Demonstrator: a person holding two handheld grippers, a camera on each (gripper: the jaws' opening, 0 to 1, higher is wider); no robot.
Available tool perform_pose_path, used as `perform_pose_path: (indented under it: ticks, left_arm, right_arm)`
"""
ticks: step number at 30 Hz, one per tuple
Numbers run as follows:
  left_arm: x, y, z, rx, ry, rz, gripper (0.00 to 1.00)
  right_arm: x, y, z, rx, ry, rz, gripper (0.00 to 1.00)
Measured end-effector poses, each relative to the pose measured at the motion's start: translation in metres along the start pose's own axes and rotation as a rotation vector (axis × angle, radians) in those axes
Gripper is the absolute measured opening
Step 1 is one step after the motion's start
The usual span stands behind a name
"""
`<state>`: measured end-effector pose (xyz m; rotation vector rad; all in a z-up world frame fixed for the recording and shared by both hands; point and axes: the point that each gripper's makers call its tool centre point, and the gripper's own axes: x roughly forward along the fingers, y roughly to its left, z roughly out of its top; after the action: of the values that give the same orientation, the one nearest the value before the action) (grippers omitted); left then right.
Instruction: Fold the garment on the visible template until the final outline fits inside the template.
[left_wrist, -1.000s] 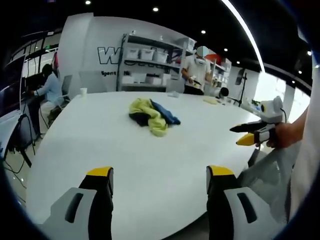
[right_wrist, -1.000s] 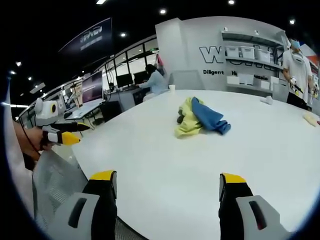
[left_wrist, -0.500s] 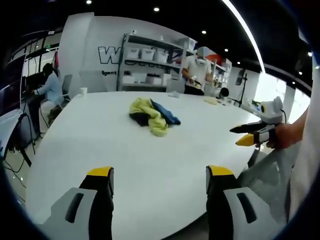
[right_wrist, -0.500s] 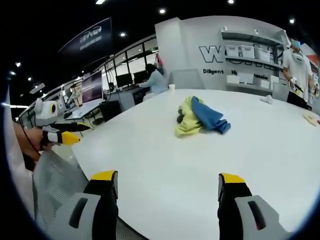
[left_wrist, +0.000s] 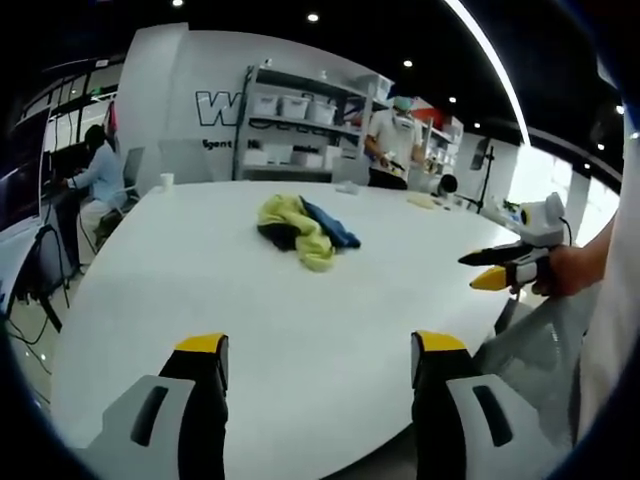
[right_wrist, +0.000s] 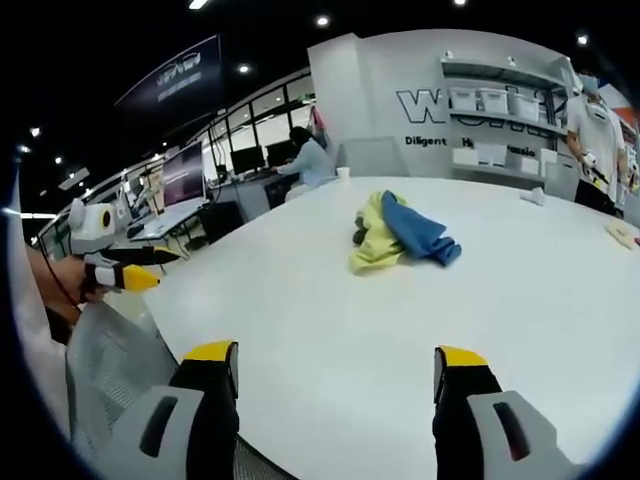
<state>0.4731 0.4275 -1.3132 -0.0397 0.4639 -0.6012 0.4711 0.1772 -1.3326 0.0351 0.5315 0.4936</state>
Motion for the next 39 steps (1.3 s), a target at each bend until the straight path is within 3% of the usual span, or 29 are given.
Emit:
perform_pose_path:
  ticks: [13,22,33,39]
  left_arm:
    - [0.000,0.001,-0.001,-0.008,0.005,-0.001,0.72]
    - [0.000,0.001,-0.001,-0.013,0.002,-0.001,0.70]
    - [0.000,0.002,0.000,-0.024,0.004,0.000,0.68]
    - [0.000,0.003,-0.001,-0.031,0.009,0.001,0.68]
  right_arm:
    - [0.000,0.000,0.000,0.001,0.006,0.003,0.75]
    - [0.006,-0.007,0.002,0.016,0.013,0.011,0.65]
    - [0.036,-0.009,0.021,0.017,-0.001,0.031,0.60]
    - [0.059,-0.023,0.036,0.024,-0.014,0.028,0.57]
